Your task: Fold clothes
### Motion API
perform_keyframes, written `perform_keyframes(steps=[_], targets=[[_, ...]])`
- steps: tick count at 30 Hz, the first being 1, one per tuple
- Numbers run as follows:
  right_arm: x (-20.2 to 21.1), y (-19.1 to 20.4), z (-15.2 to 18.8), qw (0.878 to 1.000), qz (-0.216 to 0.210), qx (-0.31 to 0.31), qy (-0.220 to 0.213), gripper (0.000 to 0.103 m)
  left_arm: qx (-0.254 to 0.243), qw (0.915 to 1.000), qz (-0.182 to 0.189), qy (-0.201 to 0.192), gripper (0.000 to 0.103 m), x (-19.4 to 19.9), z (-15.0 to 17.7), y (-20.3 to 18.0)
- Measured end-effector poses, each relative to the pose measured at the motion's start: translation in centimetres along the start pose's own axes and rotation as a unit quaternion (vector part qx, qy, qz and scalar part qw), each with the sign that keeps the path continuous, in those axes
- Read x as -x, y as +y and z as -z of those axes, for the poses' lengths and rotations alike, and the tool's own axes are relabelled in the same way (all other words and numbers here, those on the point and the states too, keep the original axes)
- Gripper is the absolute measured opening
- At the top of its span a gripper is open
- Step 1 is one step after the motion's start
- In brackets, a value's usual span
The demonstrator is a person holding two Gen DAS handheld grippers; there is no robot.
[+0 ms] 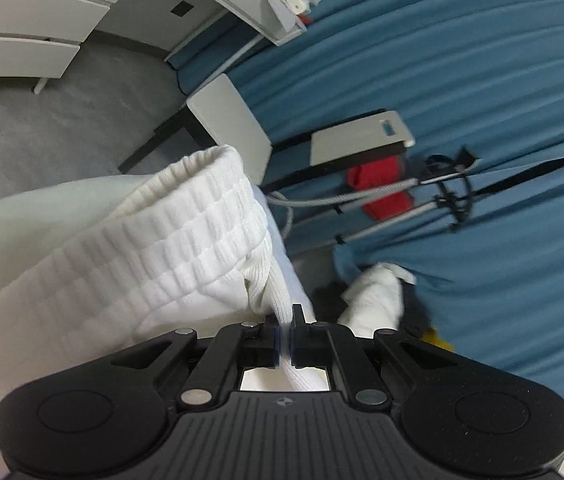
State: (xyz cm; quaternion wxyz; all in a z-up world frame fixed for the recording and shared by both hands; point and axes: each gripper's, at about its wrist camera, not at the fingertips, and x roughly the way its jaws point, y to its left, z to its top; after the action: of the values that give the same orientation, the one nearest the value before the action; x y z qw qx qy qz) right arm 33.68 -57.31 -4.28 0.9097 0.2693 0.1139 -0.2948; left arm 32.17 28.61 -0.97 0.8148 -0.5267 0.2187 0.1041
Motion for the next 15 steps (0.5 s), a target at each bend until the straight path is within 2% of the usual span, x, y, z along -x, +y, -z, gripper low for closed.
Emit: perform_keyframes(steps=[5, 9, 11, 12, 13, 14, 15], targets=[[-5.7, 1.7, 3.5, 0.998, 0.003, 0.045, 0.035, 0.006, -0.026, 0.9975, -0.064, 0.008, 0.005, -8.4, 0.3, 0.8], [-10.2, 3.1, 6.3, 0.995, 0.005, 0.082, 0.063, 0.011, -0.057, 0.9953, -0.077, 0.017, 0.008, -10.8, 0.9, 1.2], [-10.2, 2.7, 6.3, 0.995, -0.014, 0.07, 0.065, 0.019, -0.071, 0.9951, -0.065, 0.02, 0.011, -10.5, 1.0, 1.1], [-9.7, 2.2, 5.9, 0.996, -0.03, 0.056, 0.067, 0.022, -0.076, 0.9954, -0.054, 0.021, 0.017, -10.1, 1.1, 1.0], [-9.2, 1.7, 5.5, 0.996, -0.045, 0.042, 0.071, 0.028, -0.081, 0.9956, -0.043, 0.022, 0.026, -9.6, 1.2, 1.0], [-8.5, 1.0, 5.1, 0.995, -0.058, 0.027, 0.074, 0.029, -0.084, 0.9959, -0.023, 0.023, 0.031, -8.9, 1.3, 1.0], [-7.2, 0.0, 4.8, 0.995, -0.069, 0.008, 0.07, 0.03, -0.086, 0.9961, 0.004, 0.021, 0.043, -7.9, 1.3, 1.1]])
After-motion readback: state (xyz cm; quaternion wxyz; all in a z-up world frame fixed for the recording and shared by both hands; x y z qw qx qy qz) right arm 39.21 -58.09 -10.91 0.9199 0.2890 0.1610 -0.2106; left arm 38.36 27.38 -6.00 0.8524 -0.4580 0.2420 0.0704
